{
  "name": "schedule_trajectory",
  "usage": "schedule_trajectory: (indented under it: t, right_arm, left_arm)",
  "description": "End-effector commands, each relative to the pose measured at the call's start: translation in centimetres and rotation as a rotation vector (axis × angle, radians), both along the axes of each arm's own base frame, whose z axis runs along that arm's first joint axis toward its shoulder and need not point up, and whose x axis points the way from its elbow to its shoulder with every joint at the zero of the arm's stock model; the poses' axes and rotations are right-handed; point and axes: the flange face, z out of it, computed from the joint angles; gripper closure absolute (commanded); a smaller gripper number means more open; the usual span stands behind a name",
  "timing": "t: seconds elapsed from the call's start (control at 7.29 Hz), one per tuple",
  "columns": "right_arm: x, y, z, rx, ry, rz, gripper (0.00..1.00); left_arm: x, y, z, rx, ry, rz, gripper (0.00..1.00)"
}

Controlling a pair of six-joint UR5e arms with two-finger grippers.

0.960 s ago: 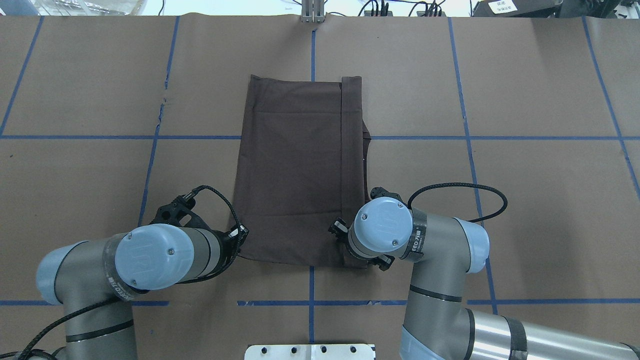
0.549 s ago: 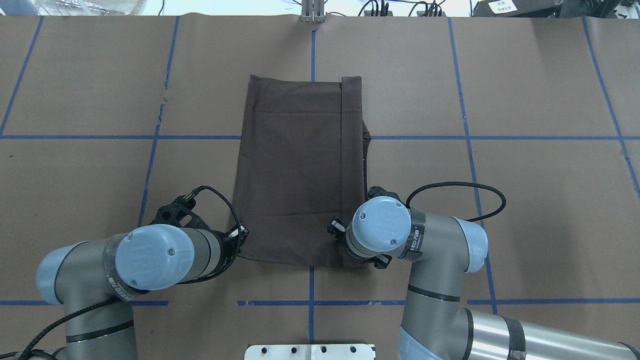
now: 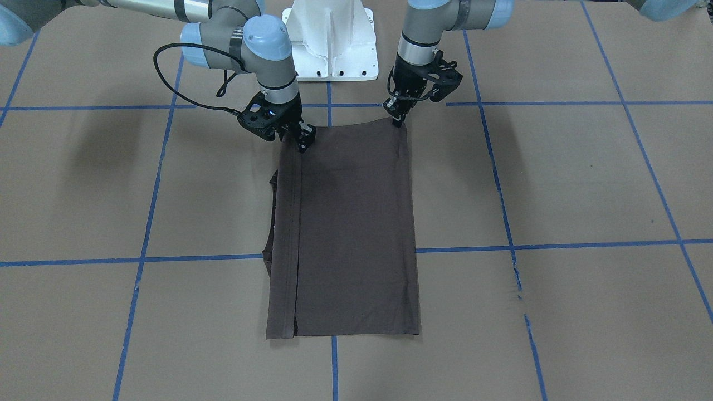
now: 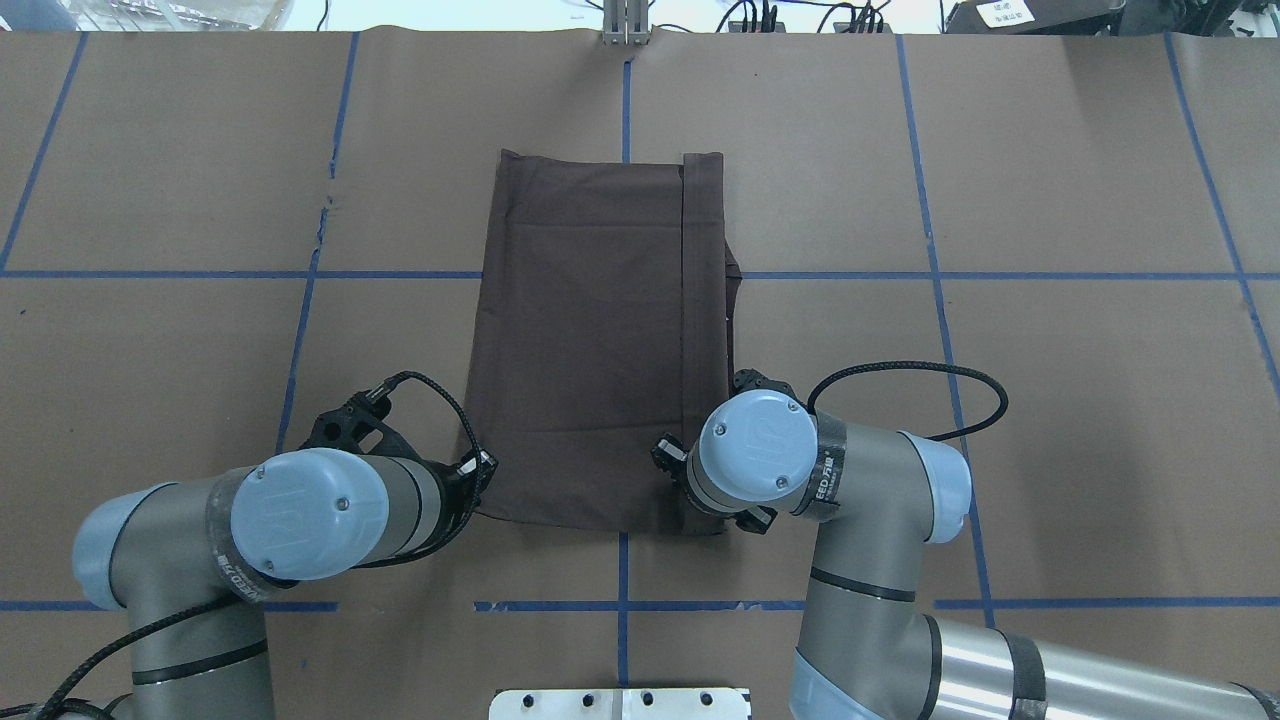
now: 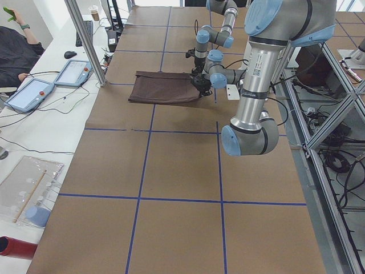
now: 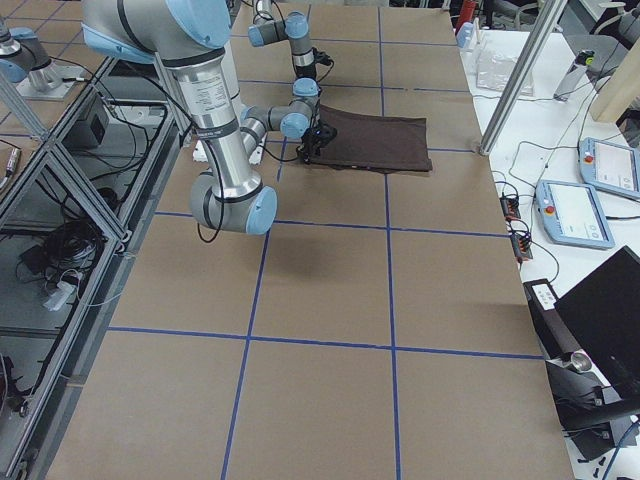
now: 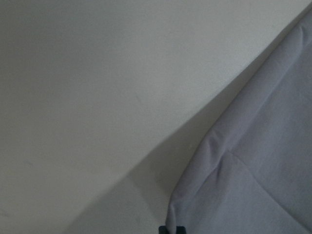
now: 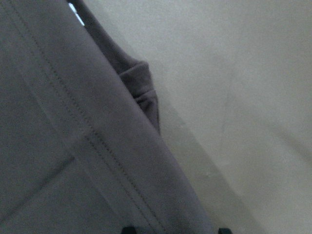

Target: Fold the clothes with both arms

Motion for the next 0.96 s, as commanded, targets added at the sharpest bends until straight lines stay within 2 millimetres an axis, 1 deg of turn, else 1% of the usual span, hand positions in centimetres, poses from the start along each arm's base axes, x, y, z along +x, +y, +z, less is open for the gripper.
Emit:
schedule_trajectory:
  t: [0.0, 0.27, 0.55, 0.69, 0.82]
  right_arm:
    - [-0.2, -0.2, -1.2, 0.007, -0.016, 0.003, 0.87]
    - [-0.2, -0.3, -1.4, 0.008, -0.019, 0.006, 0.99]
    - [0.2, -0.6, -2.8, 0.031, -0.040, 0.029, 1.00]
    - [1.1, -0.4, -3.2, 0.042, -0.057, 0.026, 1.00]
    - [2.8, 0.0, -3.5, 0.046, -0.077, 0.024, 1.00]
  left_arm:
    - [0.0, 0.0, 0.0, 0.000, 0.000, 0.000, 1.00]
    - [0.0, 0.0, 0.0, 0.000, 0.000, 0.000, 1.00]
    - [0.0, 0.0, 0.0, 0.002, 0.001, 0.001, 1.00]
    - [-0.2, 0.0, -0.2, 0.001, 0.004, -0.001, 1.00]
    - [-0.4, 0.2, -0.6, 0.004, 0.011, 0.001, 1.00]
